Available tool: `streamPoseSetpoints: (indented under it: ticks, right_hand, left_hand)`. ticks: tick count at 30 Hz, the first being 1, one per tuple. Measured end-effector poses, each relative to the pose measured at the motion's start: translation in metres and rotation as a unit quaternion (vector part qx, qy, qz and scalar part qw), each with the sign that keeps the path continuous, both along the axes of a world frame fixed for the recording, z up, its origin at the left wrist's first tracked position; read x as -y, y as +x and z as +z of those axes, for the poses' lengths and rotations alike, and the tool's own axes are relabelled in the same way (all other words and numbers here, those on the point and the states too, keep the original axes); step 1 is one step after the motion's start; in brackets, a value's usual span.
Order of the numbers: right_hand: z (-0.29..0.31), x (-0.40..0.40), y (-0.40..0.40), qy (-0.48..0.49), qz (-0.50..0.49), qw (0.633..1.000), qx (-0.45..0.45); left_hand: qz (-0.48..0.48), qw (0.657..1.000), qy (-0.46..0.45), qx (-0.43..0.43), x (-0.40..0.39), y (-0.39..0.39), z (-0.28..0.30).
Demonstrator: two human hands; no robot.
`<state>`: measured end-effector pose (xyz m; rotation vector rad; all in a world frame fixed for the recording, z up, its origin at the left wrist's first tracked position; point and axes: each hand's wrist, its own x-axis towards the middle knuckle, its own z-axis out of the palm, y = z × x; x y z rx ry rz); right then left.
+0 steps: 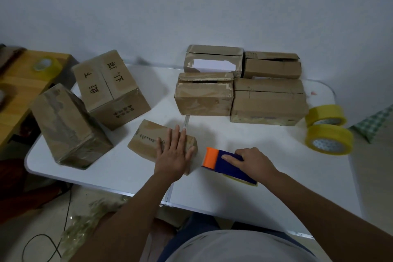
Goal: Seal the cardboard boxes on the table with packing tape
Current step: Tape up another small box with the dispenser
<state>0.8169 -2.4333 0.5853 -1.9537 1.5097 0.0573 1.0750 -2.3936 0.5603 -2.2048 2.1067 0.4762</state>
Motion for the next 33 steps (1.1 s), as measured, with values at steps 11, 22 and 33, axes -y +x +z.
streamPoseSetpoints:
  ticks: [11,22,33]
  right_hand:
    - [0.006,0.006,-0.006,0.028,0.012,0.999,0.019]
    - [0.002,0.006,0.021,0.063,0.0,0.998,-0.011]
    - [-0.002,0.007,0.058,0.021,0.009,0.998,-0.066]
  left_hand:
    - [0.009,1.0,-0.007,-0.017,0.001,0.003,-0.006]
    - [0.022,0.996,-0.063,0.054,-0.001,-0.007,-0.012]
    - [0.018,0.997,-0.053,0.061,0.001,-0.006,-0.011]
